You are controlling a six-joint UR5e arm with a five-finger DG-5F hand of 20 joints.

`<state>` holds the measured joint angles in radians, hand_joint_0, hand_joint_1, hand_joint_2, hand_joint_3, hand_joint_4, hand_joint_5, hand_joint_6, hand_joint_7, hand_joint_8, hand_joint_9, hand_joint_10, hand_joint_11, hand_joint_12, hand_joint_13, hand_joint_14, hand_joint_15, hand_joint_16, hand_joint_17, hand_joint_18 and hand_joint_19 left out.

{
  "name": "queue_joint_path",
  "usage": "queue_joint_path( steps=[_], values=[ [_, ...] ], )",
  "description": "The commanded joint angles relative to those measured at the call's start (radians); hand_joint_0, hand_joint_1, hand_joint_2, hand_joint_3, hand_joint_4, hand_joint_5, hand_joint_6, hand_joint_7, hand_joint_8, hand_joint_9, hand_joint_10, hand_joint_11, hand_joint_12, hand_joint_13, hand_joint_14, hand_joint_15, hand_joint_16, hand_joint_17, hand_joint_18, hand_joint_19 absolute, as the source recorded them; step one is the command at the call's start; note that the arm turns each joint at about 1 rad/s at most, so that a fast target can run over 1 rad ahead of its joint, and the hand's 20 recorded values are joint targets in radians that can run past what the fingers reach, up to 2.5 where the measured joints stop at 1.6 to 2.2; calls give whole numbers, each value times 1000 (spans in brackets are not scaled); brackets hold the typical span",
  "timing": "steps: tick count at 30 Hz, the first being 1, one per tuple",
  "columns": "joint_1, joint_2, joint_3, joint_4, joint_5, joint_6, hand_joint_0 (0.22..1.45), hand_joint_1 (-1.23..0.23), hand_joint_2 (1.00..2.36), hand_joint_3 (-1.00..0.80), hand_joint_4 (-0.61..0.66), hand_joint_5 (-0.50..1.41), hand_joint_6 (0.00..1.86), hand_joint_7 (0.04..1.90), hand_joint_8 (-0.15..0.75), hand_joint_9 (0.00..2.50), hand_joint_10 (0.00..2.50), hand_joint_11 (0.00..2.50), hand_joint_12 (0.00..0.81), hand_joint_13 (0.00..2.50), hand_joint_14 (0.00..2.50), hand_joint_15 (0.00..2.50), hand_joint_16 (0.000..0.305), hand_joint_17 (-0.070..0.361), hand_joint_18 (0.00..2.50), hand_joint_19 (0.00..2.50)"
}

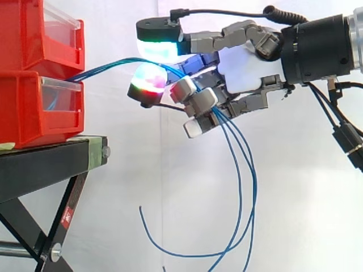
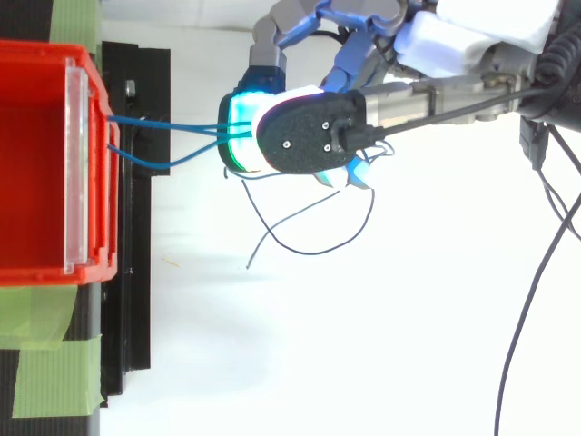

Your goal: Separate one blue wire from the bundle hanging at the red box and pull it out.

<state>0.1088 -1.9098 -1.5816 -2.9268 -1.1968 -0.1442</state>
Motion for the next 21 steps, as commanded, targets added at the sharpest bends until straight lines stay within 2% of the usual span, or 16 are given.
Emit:
queue_joint_path(
  steps=[1, 5, 12, 21],
  values=[
    [0, 0, 0, 0, 0, 0, 611, -731, 1019, -220, 99, -162, 929, 1050, 397, 1313, 20, 1205, 409, 1421, 23, 1317, 54, 122, 1021, 744],
    [0, 0, 0, 0, -1, -2, 619, -818, 1020, -187, 72, -169, 935, 1059, 381, 1282, 20, 1226, 408, 1404, 23, 1332, 54, 121, 1018, 742],
    [-1, 0, 0, 0, -1, -3, 665, -960, 1013, -350, 88, -190, 932, 1055, 343, 1162, 21, 1205, 407, 1325, 25, 1291, 54, 122, 969, 684],
    [0, 0, 0, 0, -1, -3, 707, -1007, 1000, -500, 75, -204, 936, 1030, 323, 1094, 20, 1193, 407, 1278, 27, 1246, 54, 122, 960, 629]
  ],
)
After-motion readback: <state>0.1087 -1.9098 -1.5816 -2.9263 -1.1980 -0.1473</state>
